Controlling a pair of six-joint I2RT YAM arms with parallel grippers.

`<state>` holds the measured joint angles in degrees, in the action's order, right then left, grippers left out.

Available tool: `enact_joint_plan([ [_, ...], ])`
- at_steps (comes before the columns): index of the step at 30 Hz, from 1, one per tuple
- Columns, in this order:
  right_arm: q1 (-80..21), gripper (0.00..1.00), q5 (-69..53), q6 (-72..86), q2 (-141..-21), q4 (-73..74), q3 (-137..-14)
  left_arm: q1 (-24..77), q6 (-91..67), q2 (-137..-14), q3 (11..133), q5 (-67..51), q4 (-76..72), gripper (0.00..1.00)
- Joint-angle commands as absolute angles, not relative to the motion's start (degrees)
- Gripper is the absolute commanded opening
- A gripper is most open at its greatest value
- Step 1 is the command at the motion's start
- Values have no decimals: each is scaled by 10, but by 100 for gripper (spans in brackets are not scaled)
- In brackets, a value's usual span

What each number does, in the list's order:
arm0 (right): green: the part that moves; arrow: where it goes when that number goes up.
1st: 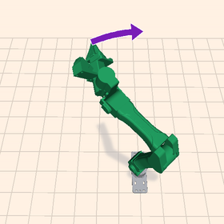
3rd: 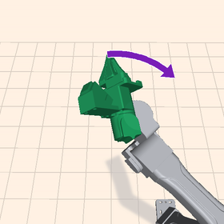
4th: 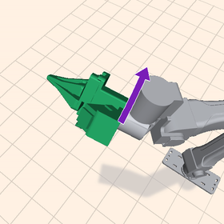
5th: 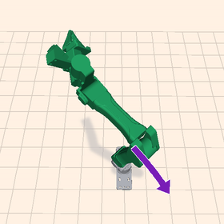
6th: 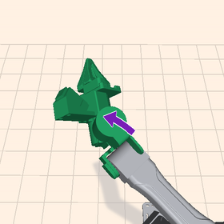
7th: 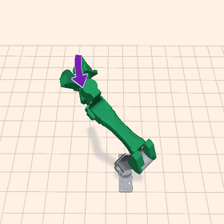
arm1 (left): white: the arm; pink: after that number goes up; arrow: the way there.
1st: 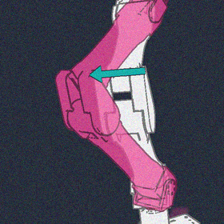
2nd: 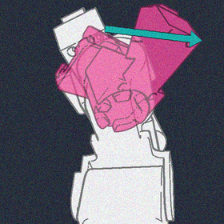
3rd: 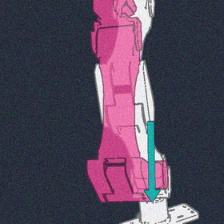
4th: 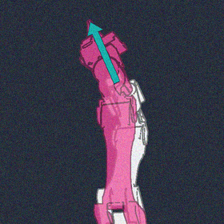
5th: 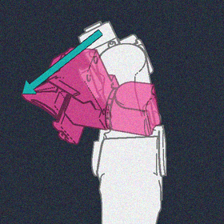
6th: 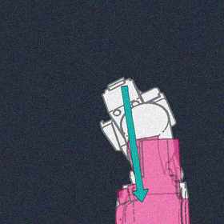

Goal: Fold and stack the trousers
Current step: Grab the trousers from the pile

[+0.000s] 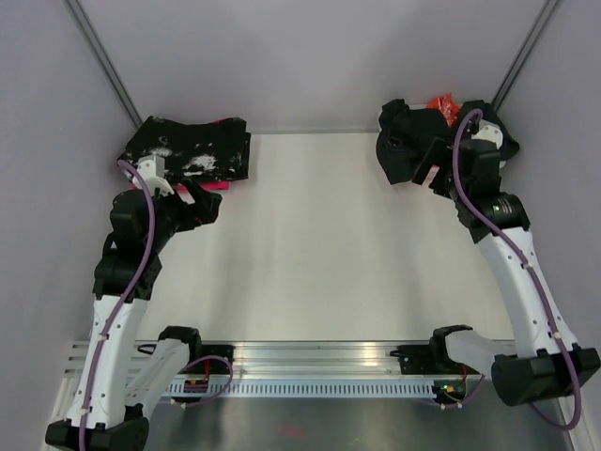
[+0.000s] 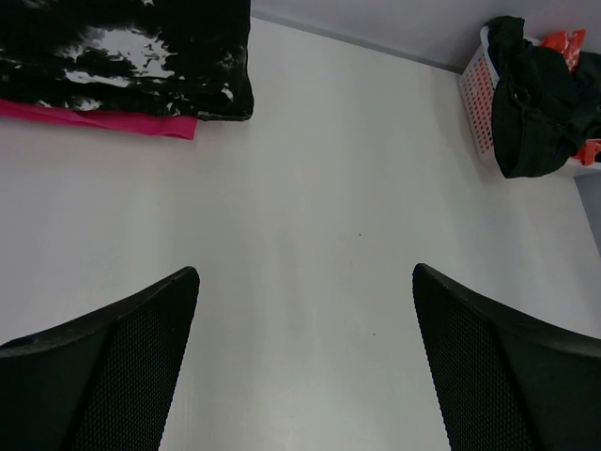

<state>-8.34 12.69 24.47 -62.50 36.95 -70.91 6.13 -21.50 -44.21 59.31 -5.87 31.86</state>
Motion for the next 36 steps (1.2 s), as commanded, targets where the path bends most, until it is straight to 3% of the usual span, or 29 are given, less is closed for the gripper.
enact_joint_plan([
  [1, -68, 98, 154, 243, -685, 336, -785, 62, -212, -422, 581, -56, 320, 100],
  [13, 65, 98, 110, 182, -1046, 293, -1011, 62, -188, -350, 526, -143, 352, 100],
  [18, 105, 98, 30, 177, -1120, 308, -1056, 62, -191, -355, 499, -152, 351, 100],
  [26, 113, 98, -53, 170, -1128, 153, -1012, 62, -189, -396, 496, -149, 326, 100],
  [29, 113, 98, -58, 176, -1178, 163, -1069, 62, -187, -416, 494, -147, 313, 100],
  [36, 98, 88, -47, 168, -1289, 190, -1149, 62, -197, -457, 492, -139, 298, 100],
])
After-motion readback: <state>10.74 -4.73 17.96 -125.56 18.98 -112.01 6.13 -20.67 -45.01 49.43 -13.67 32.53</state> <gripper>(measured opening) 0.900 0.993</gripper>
